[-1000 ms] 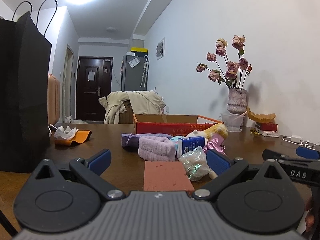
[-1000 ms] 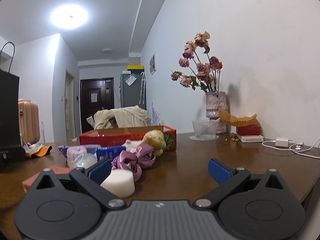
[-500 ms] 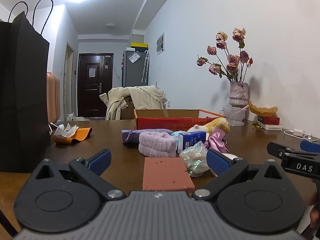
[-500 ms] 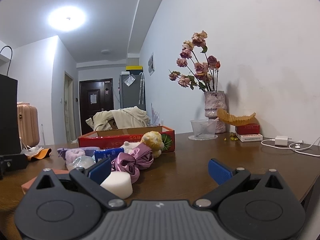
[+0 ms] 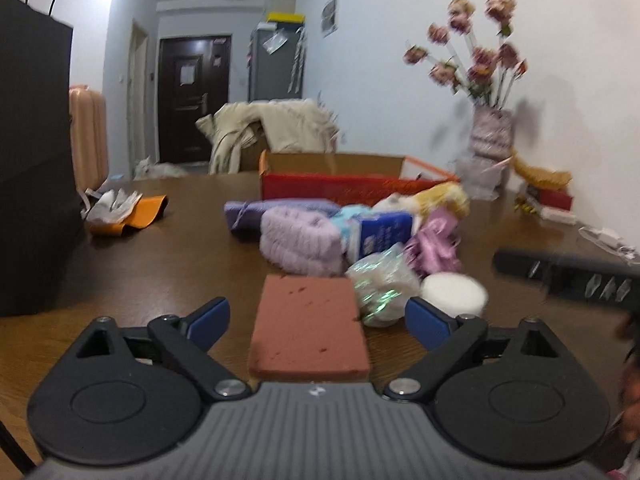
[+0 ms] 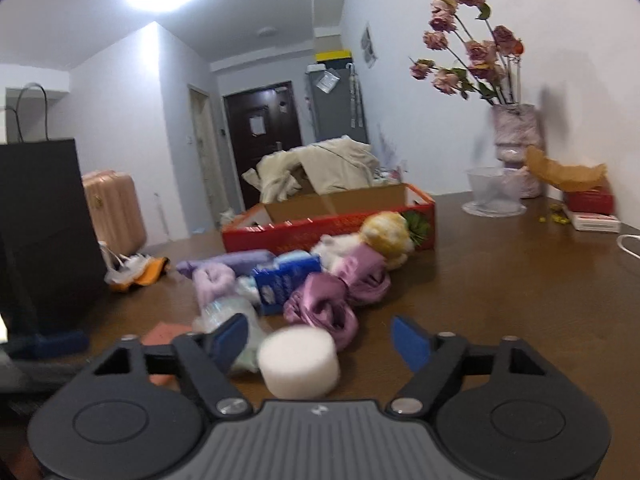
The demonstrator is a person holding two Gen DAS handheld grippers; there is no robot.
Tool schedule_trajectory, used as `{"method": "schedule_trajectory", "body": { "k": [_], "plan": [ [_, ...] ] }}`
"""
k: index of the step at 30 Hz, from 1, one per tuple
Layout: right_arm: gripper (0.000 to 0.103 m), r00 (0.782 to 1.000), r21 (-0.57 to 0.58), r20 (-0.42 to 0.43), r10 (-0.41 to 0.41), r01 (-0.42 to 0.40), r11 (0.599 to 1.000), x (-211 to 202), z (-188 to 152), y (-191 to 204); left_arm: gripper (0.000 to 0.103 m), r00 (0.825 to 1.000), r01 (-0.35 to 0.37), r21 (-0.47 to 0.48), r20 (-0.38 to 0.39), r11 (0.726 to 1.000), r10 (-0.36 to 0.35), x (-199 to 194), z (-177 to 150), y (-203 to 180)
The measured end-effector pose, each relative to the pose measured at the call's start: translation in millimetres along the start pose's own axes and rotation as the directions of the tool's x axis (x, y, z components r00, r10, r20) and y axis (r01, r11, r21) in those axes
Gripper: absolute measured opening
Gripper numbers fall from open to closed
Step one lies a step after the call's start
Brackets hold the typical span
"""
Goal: Organize soft objects
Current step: 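Close the left gripper on the pink sponge block, then carry the pink sponge into the cardboard box and open the left gripper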
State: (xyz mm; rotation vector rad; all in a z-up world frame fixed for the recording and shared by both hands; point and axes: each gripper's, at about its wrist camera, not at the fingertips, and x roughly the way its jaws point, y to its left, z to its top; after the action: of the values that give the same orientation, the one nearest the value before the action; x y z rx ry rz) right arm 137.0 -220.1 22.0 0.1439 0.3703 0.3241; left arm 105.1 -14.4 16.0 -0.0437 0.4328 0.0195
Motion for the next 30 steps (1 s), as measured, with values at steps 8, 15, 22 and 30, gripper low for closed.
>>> {"method": "schedule_trajectory", "body": {
  "k": [8, 15, 22, 30],
  "plan": [
    [0.027, 0.973, -0.002, -0.104, 0.205, -0.207, 0.978, 36, 3, 25, 0.069, 0.994, 0.039, 0.025, -0.107, 0.999, -0.036, 36, 1, -2],
    [0.019, 0.988, 0.023, -0.091, 0.127, -0.126, 0.992, 56, 16, 24, 0.068, 0.966, 0.223, 0.118, -0.162, 0.968, -0.203, 65, 15, -32],
    [0.021, 0.979, 0.086, -0.163, 0.125, -0.112, 0.99, 84, 22, -3, 0.075, 0.939, 0.316, 0.146, -0.192, 0.938, -0.287, 81, 13, -44],
    [0.029, 0.979, 0.16, -0.162, 0.121, -0.094, 0.983, 86, 28, -30, 0.075, 0.971, 0.197, -0.04, -0.13, 0.98, -0.201, 65, 19, 16]
  ]
}}
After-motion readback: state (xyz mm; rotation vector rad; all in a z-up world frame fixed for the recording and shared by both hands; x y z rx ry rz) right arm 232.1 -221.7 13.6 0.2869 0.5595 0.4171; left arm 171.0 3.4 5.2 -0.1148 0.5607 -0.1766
